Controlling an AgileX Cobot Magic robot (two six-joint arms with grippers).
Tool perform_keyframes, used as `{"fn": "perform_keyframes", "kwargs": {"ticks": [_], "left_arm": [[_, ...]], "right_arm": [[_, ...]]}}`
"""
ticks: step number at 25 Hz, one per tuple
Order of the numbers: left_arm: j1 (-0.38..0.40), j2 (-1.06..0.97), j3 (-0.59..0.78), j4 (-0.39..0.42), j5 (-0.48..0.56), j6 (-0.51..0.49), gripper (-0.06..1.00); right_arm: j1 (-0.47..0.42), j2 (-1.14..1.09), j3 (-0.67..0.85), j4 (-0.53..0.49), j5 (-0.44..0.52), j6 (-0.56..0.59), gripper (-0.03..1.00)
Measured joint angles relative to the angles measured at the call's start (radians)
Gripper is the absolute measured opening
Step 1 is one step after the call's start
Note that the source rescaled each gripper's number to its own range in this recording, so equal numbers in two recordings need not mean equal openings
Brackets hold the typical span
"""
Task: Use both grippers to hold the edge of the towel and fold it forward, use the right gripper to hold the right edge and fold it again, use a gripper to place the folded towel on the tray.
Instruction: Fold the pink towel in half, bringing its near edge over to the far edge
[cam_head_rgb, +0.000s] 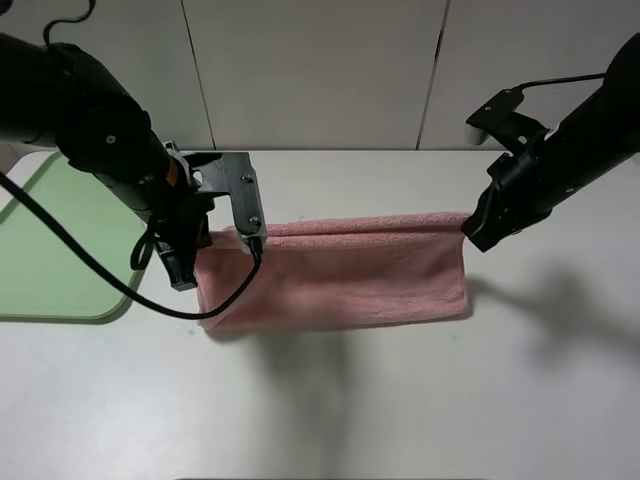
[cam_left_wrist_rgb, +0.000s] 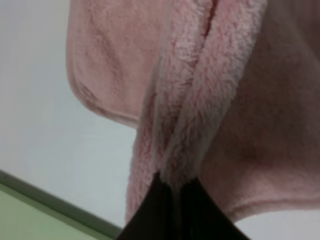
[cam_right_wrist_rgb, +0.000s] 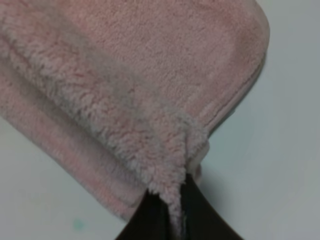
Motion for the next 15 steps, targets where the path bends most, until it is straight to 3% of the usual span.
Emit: {"fn": "perform_keyframes", "kwargs": {"ticks": [15], "left_arm": [[0.037,0.093,-0.068,0.023,-0.026,0.012,0.0]], "right_arm": [[0.0,0.102,-0.085,-0.009,-0.008,0.0,0.0]]}}
